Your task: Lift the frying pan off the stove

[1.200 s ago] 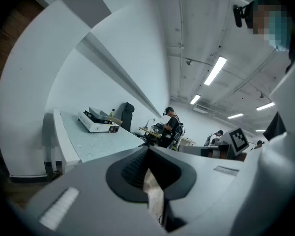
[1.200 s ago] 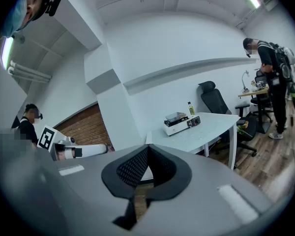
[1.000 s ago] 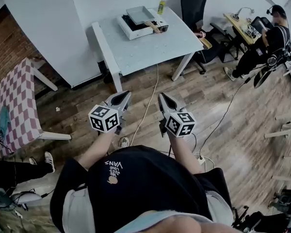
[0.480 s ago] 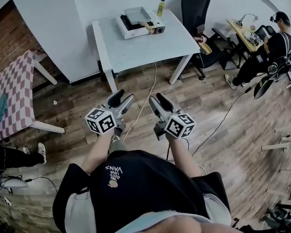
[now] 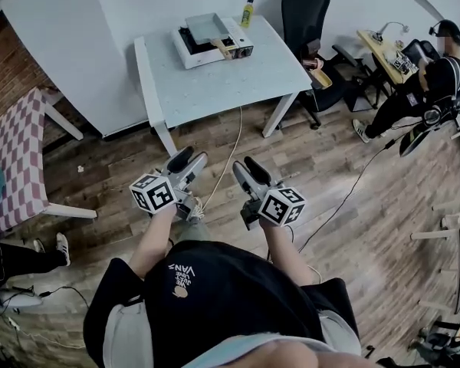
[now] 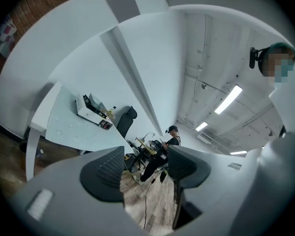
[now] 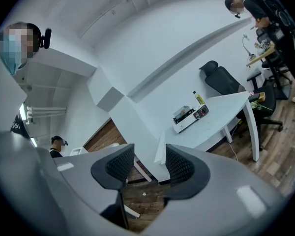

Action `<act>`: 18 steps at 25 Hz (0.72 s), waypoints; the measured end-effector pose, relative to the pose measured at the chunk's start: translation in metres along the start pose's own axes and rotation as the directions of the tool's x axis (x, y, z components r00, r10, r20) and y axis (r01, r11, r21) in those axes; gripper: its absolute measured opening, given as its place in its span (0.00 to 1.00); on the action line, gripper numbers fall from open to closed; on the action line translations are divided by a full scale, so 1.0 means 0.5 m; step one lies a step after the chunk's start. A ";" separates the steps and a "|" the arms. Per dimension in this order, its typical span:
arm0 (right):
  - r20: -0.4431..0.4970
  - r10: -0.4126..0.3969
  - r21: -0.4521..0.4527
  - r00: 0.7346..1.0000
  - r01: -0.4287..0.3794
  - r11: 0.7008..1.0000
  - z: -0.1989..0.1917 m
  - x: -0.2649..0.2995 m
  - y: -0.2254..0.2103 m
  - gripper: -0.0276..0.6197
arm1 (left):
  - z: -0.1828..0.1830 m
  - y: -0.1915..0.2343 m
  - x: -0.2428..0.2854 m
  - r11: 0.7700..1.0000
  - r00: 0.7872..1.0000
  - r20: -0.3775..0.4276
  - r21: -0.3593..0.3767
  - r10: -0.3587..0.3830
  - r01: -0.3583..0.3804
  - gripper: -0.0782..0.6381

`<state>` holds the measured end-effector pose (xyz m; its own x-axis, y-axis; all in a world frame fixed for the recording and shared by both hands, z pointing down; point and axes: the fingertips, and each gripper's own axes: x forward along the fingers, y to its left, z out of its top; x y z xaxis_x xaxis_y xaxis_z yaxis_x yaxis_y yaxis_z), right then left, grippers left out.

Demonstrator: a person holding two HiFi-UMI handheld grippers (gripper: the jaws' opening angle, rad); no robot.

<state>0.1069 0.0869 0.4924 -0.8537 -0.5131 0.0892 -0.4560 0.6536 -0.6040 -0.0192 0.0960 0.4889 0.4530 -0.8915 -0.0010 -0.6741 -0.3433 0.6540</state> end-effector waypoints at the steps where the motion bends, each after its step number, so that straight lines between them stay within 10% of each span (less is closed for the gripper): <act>1: 0.003 -0.006 0.004 1.000 0.006 1.000 0.009 0.015 -0.010 0.33 | 0.012 0.015 0.018 1.000 1.000 -0.001 -0.014 -0.007 0.007 0.46; 18: 0.087 -0.121 0.052 0.989 0.117 0.992 0.117 0.330 -0.108 0.33 | 0.214 0.265 0.192 0.988 0.988 -0.094 -0.105 -0.121 0.111 0.48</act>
<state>0.0054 -0.0654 0.4934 -0.7670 -0.6349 0.0926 -0.5390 0.5593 -0.6299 -0.1274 -0.0669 0.4945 0.5843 -0.8115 -0.0090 -0.5547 -0.4074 0.7254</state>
